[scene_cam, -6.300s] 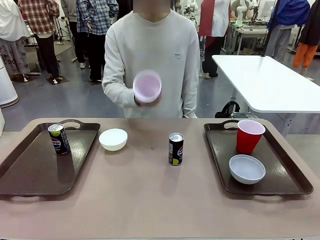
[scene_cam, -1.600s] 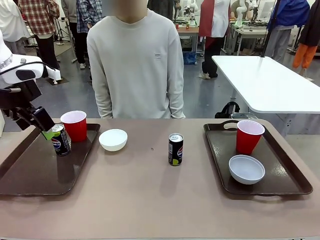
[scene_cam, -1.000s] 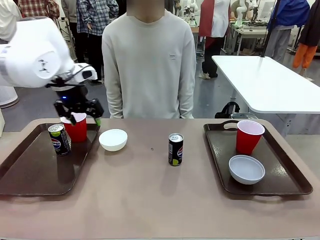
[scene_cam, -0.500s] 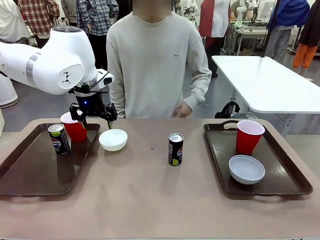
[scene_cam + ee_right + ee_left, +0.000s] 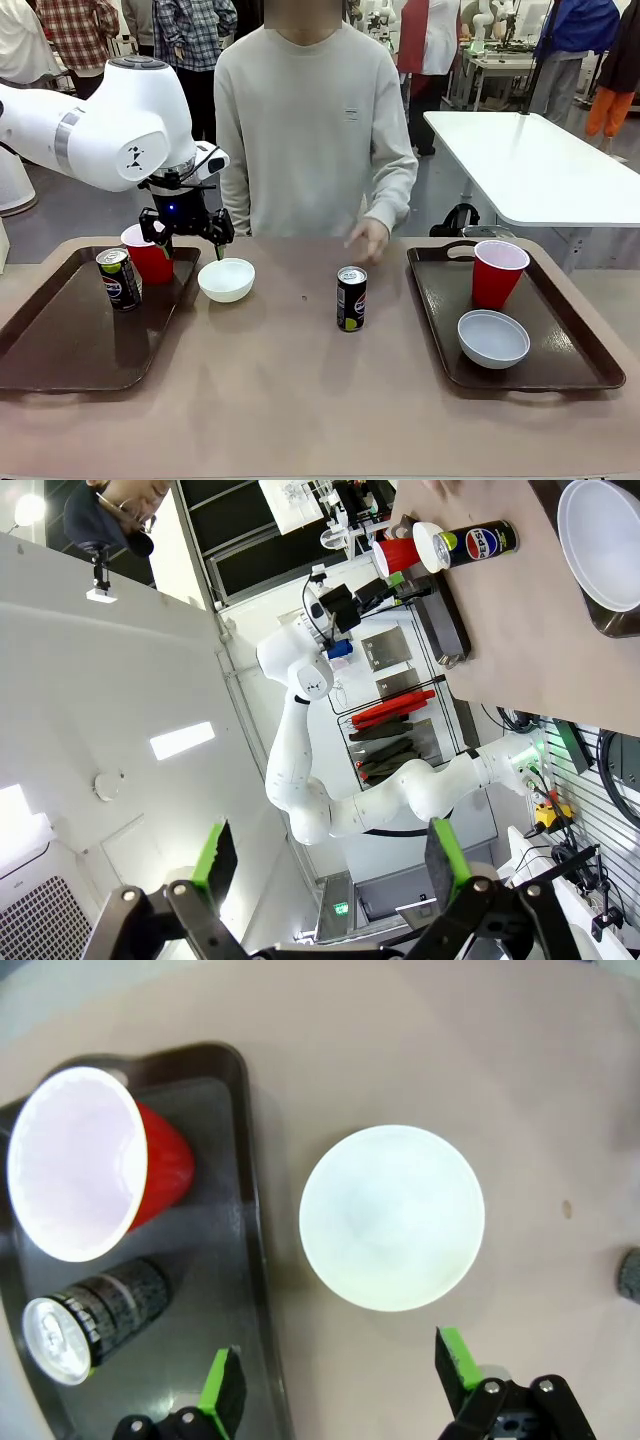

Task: Prepare tableware on both trays.
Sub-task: Pick up a Picnic Bowl from the table and place it on a Handle tray.

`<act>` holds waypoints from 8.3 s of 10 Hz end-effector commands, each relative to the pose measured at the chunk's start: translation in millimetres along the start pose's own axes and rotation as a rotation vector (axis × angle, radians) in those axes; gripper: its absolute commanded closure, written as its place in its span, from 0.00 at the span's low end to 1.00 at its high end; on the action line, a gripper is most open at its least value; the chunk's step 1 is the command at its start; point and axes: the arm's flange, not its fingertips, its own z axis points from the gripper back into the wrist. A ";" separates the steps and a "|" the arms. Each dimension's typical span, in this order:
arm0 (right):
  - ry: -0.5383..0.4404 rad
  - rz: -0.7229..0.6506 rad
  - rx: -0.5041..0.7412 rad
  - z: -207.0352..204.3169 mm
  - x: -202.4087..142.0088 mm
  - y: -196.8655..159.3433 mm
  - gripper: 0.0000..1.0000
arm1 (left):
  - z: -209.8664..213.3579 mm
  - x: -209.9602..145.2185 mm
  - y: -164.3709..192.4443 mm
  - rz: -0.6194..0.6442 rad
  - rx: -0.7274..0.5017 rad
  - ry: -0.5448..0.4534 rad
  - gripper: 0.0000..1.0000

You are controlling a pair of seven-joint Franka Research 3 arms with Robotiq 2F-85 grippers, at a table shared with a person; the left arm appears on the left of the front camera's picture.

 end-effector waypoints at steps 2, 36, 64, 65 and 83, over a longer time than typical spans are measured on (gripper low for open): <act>0.007 0.011 0.020 -3.5 -1.0 0.7 0.00 | -37.1 8.8 -3.6 0.034 0.021 0.019 0.00; 0.007 0.011 0.020 -3.5 -1.0 0.7 0.00 | 101.7 -127.6 113.9 0.003 -0.091 -0.011 0.96; 0.007 0.011 0.020 -3.5 -1.0 0.7 0.00 | 43.0 -131.7 141.5 -0.047 -0.038 0.040 0.00; 0.007 0.011 0.020 -3.5 -1.0 0.7 0.00 | 55.8 -133.6 136.4 -0.103 -0.123 0.037 0.16; 0.007 0.011 0.020 -3.5 -1.0 0.7 0.00 | 58.5 -161.0 313.5 0.157 -0.928 0.283 0.09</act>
